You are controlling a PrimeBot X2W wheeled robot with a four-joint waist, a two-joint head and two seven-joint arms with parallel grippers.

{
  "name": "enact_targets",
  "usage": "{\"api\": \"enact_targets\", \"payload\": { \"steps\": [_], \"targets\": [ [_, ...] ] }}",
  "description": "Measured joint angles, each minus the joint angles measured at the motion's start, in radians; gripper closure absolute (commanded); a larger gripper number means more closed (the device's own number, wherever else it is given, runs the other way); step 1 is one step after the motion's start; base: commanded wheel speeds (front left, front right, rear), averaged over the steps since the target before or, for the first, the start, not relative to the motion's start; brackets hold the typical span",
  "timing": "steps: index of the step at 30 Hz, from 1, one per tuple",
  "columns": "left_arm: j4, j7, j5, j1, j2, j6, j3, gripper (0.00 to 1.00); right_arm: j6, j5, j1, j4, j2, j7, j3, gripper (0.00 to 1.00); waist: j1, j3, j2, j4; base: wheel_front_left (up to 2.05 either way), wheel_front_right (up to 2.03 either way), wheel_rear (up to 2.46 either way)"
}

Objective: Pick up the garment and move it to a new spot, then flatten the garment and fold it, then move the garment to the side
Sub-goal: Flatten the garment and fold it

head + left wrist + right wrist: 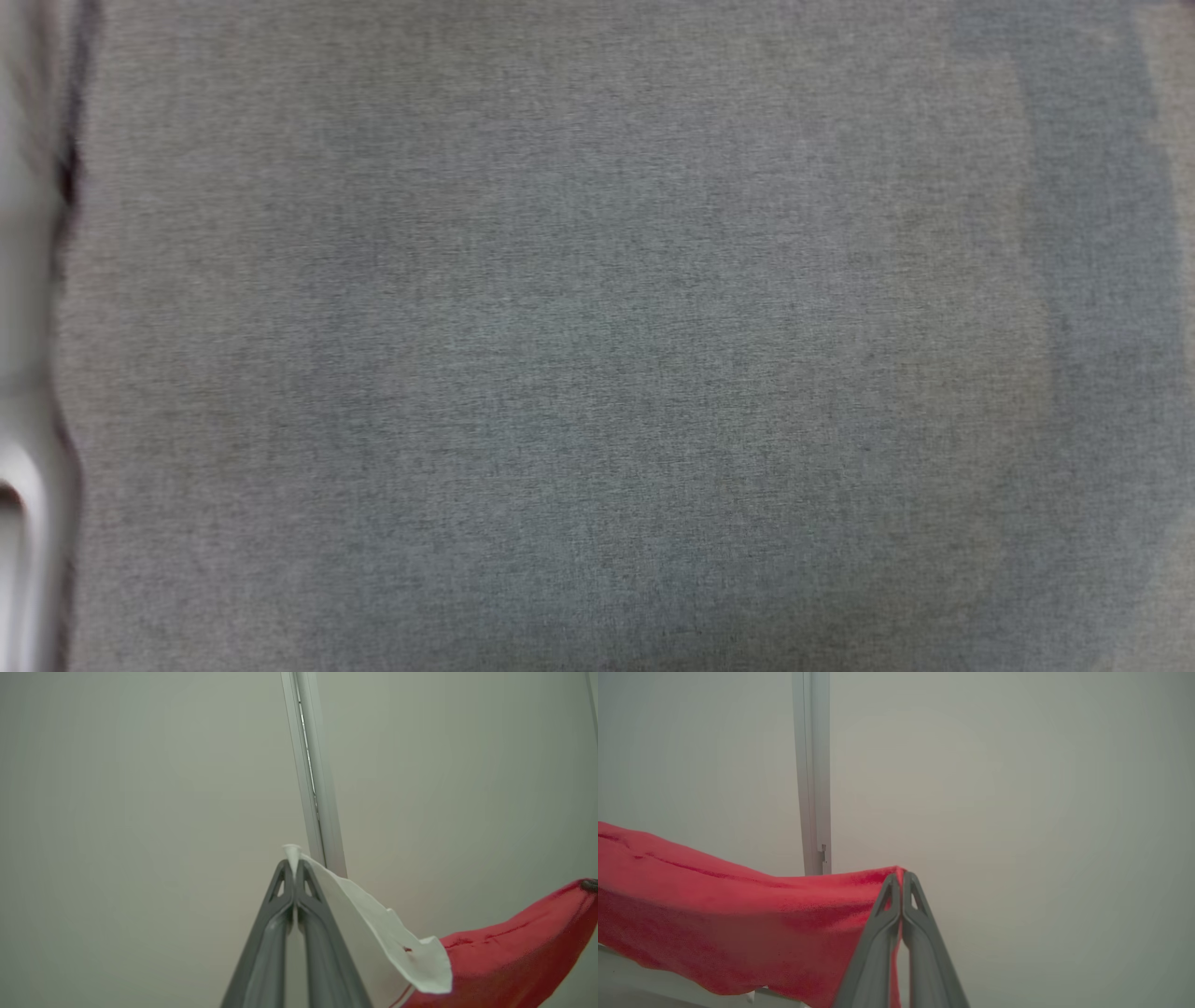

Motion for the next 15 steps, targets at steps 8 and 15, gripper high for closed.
{"api": "enact_targets", "payload": {
  "steps": [8, 15],
  "targets": [
    [-0.271, 0.0, -0.165, 0.568, 0.056, -0.012, -0.056, 1.0, 0.0, -0.022, 0.413, -0.176, -0.054, 0.0, -0.135, 1.0, 0.0, -0.081, 0.0, 0.024, 0.0, 0.0, 0.0],
    [-0.501, 0.0, -0.259, 0.99, 0.127, -0.012, -0.016, 1.0, 0.001, -0.036, 0.824, -0.377, -0.063, 0.0, -0.326, 1.0, 0.0, -0.196, 0.0, 0.03, 0.0, 0.0, 0.0]
  ]
}}
